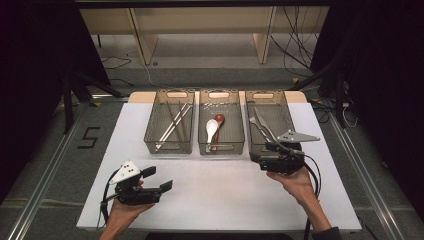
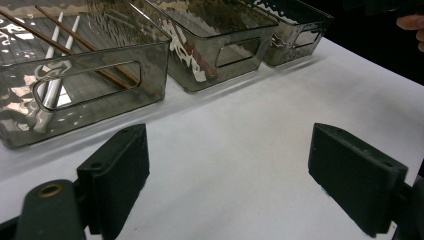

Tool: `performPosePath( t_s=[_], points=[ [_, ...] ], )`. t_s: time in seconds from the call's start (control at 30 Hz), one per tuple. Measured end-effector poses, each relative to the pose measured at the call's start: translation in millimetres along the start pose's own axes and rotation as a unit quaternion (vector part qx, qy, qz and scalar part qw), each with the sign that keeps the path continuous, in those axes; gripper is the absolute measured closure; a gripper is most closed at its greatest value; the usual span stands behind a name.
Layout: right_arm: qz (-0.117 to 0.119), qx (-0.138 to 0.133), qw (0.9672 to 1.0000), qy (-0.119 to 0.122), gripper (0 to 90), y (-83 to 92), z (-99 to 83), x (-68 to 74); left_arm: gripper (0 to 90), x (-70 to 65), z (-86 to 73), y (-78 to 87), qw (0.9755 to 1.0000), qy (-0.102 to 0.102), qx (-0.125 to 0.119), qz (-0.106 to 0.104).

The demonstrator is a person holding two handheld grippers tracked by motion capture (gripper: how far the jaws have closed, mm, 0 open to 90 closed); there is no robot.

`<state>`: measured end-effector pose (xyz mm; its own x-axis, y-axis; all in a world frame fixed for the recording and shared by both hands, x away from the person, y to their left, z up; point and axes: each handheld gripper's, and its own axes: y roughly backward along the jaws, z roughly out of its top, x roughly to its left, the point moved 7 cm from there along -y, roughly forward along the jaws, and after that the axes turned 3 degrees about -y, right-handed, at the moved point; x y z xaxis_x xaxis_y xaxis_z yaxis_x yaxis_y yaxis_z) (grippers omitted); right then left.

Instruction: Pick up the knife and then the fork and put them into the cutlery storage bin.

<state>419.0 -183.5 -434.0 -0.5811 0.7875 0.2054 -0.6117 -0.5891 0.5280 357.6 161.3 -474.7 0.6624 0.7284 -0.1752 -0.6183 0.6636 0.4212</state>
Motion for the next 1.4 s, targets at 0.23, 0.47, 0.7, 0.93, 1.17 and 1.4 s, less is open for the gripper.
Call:
performPosePath(
  t_s=[0.23, 0.47, 0.7, 0.93, 1.17, 1.4],
  points=[
    [0.008, -0.007, 0.9999, -0.002, 26.6, 3.3, -7.5, 6.5, 16.3, -0.3, -0.2, -0.3, 1.0, -0.001, 0.001, -0.001],
    [0.009, -0.013, 0.9999, -0.001, 26.4, 6.2, -16.9, 10.5, 16.3, -0.9, -0.2, -0.8, 1.0, -0.001, 0.002, -0.002],
    [0.012, -0.024, 0.9996, -0.001, 26.1, 10.5, -27.5, 14.5, 16.3, -1.5, -0.2, -1.0, 1.0, -0.001, 0.002, -0.004],
    [0.016, -0.028, 0.9995, 0.006, 24.8, 11.7, -39.2, 20.5, 16.3, -1.4, -0.2, -0.6, 1.0, 0.001, 0.003, -0.007],
    [0.02, -0.041, 0.9989, 0.01, 24.4, 14.9, -45.9, 26.2, 16.3, -2.3, -0.7, -1.3, 1.0, 0.002, 0.004, -0.008],
    [0.021, -0.048, 0.9986, 0.013, 24.3, 17.9, -53.3, 28.0, 16.3, -2.8, -0.6, -1.7, 0.9999, 0.002, 0.004, -0.01]
  ],
)
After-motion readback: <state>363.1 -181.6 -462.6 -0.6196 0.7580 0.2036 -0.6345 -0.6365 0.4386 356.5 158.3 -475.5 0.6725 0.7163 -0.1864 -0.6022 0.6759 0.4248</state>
